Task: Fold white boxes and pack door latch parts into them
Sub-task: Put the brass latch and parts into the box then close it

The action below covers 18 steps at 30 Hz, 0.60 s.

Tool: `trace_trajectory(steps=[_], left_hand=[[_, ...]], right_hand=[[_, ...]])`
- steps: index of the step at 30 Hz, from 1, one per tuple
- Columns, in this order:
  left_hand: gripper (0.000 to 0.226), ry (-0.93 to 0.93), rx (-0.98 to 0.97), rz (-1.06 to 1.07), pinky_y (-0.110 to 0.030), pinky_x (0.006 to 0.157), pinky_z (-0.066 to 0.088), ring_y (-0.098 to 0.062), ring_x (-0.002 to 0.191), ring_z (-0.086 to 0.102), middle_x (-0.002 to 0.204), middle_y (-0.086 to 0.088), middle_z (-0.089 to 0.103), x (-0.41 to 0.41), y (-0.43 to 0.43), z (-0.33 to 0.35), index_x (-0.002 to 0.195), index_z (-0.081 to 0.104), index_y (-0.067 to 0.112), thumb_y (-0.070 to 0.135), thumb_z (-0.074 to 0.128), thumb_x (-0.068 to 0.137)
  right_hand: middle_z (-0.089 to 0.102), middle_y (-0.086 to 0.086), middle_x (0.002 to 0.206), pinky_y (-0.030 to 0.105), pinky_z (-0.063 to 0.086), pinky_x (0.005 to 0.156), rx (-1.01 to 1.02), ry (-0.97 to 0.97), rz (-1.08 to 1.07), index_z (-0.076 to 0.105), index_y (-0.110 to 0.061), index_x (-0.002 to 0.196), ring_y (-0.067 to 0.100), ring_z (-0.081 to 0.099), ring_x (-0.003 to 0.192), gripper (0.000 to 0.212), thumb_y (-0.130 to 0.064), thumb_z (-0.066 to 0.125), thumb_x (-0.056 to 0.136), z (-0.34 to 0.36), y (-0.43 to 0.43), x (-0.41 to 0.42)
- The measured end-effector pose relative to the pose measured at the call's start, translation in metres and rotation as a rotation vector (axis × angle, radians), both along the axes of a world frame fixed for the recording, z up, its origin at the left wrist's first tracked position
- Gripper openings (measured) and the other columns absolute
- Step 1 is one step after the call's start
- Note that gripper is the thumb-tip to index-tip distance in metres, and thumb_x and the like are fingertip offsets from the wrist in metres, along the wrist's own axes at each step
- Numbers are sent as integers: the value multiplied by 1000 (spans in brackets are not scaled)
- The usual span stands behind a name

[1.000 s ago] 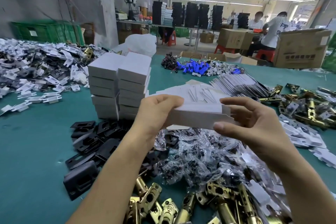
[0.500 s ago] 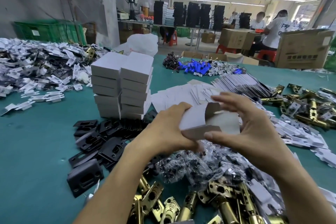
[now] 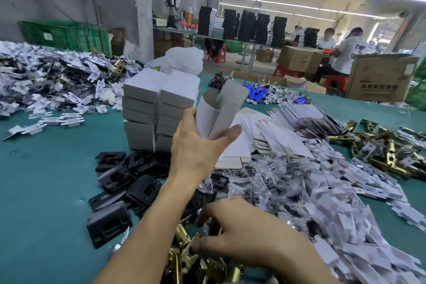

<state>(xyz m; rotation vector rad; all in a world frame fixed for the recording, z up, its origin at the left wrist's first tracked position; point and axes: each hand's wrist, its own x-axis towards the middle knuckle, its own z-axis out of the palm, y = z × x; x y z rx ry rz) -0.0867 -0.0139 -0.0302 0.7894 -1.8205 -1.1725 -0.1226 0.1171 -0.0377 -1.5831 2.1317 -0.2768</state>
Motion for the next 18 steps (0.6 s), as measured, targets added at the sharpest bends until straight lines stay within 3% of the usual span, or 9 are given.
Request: trace_trajectory(steps=[3, 8, 11, 14, 18], left_hand=[[74, 87, 51, -10, -43, 81, 58, -27, 100, 64, 114, 1, 60, 1, -4, -3, 114, 46, 39, 75, 73, 55], [67, 124, 102, -14, -52, 95, 52, -32, 117, 54, 125, 6, 58, 0, -10, -8, 110, 39, 54, 55, 83, 58], [65, 202, 104, 19, -54, 94, 52, -34, 118, 53, 120, 6, 60, 2, -12, -5, 111, 47, 43, 39, 92, 63], [65, 275, 59, 34, -51, 87, 55, -27, 109, 60, 109, 6, 64, 6, -16, 5, 101, 48, 45, 34, 96, 60], [69, 337, -28, 13, -36, 79, 59, -11, 95, 66, 105, 13, 66, 7, -15, 13, 98, 44, 51, 34, 98, 58]], right_hand=[[66, 2, 97, 40, 57, 80, 32, -15, -16, 64, -24, 106, 18, 63, 91, 38, -48, 71, 78, -8, -7, 9], [61, -11, 75, 18, 42, 56, -47, -166, -77, 67, -26, 89, 5, 59, 69, 25, -39, 81, 73, -6, -9, 11], [67, -7, 71, 16, 44, 58, -155, -384, -191, 69, -21, 85, 2, 57, 59, 13, -24, 81, 79, 2, -5, 1], [72, 2, 72, 16, 45, 54, -250, -528, -314, 71, -12, 86, 4, 62, 56, 11, -15, 80, 80, 6, 7, -7], [75, 3, 74, 17, 49, 55, -435, -676, -473, 71, -11, 88, 8, 65, 60, 9, -9, 77, 81, 15, 22, -16]])
